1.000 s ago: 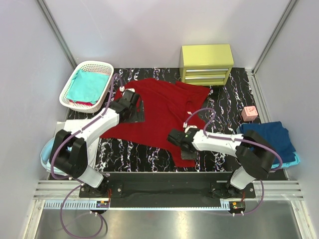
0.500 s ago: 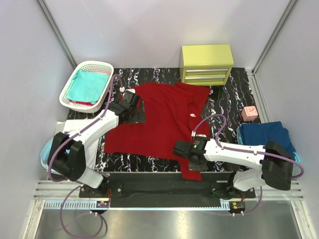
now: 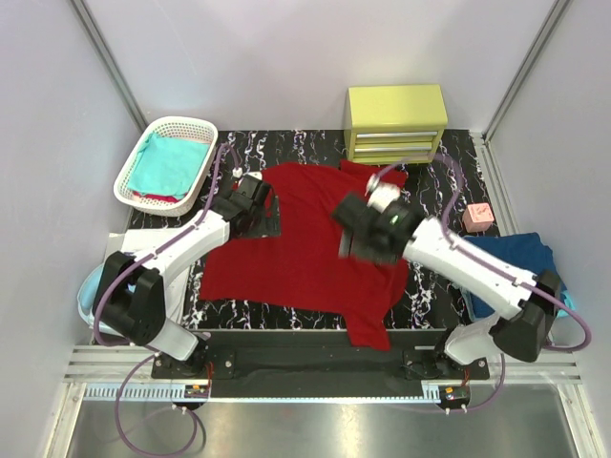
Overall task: Fold and stack the t-shirts
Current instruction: Flatten out the tshirt
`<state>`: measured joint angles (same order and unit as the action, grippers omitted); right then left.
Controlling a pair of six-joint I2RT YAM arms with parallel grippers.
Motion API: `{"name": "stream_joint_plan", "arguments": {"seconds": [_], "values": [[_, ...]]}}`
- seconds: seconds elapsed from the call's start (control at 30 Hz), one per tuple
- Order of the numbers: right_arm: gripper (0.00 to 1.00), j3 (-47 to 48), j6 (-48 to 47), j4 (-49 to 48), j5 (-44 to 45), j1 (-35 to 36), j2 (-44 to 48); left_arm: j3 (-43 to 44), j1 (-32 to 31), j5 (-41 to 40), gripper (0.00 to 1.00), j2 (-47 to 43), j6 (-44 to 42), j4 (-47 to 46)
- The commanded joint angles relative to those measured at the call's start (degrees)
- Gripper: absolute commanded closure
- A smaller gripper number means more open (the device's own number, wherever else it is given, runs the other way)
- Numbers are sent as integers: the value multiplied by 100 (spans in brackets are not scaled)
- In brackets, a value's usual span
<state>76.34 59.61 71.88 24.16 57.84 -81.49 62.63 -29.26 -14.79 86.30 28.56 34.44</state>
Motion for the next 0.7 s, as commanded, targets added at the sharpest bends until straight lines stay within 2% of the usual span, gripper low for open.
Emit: {"name": "stream_joint_plan", "arguments": {"seconds": [0.0,0.1,0.2,0.43,0.67], "values": [[21,1214,-1635,-812,898,-1798,-322,153,-36,99,5,-324,53,-192],[25,1708,-2199,-1157,616,-2556,-972,30,-36,143,5,-465,97,-156],[27,2112,-2550,-1351,572,-2987,-1763,-145,-45,230,5,-666,185,-148],[36,3272,-2595,-1739,2,-3551,-3703,-585,-151,371,5,-974,282,-148],[38,4432,-2771,-1695,-149,-3613,-4814,-840,-195,450,5,-1115,212,-148]]}}
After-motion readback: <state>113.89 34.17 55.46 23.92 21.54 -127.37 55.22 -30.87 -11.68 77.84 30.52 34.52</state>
